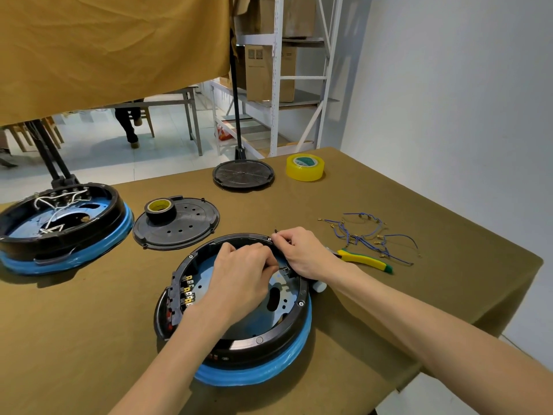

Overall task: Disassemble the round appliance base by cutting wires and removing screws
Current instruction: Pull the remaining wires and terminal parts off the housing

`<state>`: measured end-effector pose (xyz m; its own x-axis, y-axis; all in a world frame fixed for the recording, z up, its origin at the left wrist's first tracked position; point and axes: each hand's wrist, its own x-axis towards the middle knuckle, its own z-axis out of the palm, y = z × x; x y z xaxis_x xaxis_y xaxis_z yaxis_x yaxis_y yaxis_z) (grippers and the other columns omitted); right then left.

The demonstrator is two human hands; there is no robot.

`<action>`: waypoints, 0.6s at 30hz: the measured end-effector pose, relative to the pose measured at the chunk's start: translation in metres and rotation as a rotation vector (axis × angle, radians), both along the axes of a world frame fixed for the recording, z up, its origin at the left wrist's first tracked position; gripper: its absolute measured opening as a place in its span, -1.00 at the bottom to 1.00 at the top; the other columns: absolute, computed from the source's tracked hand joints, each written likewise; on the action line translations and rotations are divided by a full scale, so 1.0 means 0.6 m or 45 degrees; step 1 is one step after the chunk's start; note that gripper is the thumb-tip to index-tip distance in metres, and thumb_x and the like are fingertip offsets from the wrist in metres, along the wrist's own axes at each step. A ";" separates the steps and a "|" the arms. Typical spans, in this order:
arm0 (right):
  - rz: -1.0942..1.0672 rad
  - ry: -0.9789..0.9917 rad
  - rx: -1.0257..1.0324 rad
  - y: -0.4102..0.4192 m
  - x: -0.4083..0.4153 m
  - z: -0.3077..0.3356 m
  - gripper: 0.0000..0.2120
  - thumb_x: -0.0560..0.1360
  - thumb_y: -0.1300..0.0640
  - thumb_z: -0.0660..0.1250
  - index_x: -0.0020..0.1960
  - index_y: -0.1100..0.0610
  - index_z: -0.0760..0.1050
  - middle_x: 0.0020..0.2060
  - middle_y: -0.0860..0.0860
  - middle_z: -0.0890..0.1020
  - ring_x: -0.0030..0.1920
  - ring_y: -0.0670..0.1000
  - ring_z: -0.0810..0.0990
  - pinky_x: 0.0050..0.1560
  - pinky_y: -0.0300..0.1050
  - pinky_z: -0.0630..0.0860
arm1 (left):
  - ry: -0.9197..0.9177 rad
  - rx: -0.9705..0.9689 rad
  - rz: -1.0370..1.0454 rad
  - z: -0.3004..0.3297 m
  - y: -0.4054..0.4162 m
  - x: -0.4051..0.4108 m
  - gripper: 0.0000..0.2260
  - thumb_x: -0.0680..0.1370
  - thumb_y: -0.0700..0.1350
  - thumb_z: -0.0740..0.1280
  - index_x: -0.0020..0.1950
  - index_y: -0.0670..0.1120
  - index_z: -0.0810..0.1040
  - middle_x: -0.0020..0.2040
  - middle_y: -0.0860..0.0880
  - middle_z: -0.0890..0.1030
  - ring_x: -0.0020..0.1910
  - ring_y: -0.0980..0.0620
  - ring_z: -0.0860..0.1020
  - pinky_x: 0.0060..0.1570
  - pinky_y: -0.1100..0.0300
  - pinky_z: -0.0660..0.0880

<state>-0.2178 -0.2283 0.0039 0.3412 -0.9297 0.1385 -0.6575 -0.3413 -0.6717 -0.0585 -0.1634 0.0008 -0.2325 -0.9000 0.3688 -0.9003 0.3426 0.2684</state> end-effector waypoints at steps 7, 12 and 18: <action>-0.013 -0.010 0.000 0.000 0.000 -0.004 -0.55 0.71 0.01 0.14 -0.32 0.16 0.33 -0.44 0.01 0.32 -0.43 -0.07 0.22 -0.38 -0.14 0.17 | -0.009 -0.001 -0.011 -0.003 0.001 0.000 -0.94 0.64 0.03 0.33 0.01 0.11 0.59 -0.07 0.19 0.59 -0.09 0.13 0.53 0.01 0.11 0.28; 0.004 -0.011 -0.015 0.000 0.000 -0.001 -0.52 0.71 0.02 0.14 -0.36 0.13 0.31 -0.47 -0.03 0.33 -0.45 -0.07 0.27 -0.39 -0.18 0.19 | 0.003 0.025 -0.007 -0.004 -0.004 0.002 -0.94 0.64 0.04 0.33 0.02 0.12 0.59 -0.07 0.19 0.59 -0.11 0.15 0.51 -0.01 0.12 0.26; 0.000 0.007 -0.007 0.000 0.000 -0.001 -0.54 0.71 0.01 0.13 -0.33 0.14 0.33 -0.44 0.01 0.34 -0.43 -0.06 0.24 -0.38 -0.15 0.18 | -0.050 -0.015 0.008 -0.002 -0.001 -0.002 -0.96 0.63 0.02 0.35 -0.01 0.12 0.58 -0.13 0.21 0.53 -0.19 0.17 0.40 -0.06 0.12 0.21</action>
<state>-0.2177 -0.2280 0.0032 0.3424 -0.9288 0.1416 -0.6611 -0.3452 -0.6661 -0.0599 -0.1640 -0.0004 -0.2417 -0.8972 0.3697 -0.9122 0.3400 0.2288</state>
